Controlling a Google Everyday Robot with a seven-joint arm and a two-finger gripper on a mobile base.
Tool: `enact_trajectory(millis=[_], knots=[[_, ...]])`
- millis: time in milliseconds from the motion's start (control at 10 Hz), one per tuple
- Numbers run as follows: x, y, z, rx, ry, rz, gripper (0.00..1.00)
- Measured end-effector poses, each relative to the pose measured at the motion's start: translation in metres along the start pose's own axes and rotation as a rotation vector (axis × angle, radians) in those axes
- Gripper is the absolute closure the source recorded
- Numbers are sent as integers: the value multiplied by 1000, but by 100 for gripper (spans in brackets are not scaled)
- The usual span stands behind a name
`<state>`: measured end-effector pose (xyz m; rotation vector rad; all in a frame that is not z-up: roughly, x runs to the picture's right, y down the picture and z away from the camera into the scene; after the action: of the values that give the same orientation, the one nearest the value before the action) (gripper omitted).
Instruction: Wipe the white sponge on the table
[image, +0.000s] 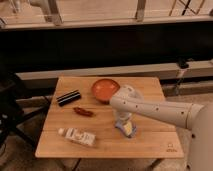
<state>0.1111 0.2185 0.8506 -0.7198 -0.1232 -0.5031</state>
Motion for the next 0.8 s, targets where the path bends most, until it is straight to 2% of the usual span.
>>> enact_trajectory(millis=[300, 600, 700, 800], knots=[[0, -1, 0, -1, 2, -20, 91], [0, -1, -1, -1, 3, -27, 69], [0, -1, -1, -1, 3, -27, 69], [-1, -1, -1, -2, 2, -27, 75]])
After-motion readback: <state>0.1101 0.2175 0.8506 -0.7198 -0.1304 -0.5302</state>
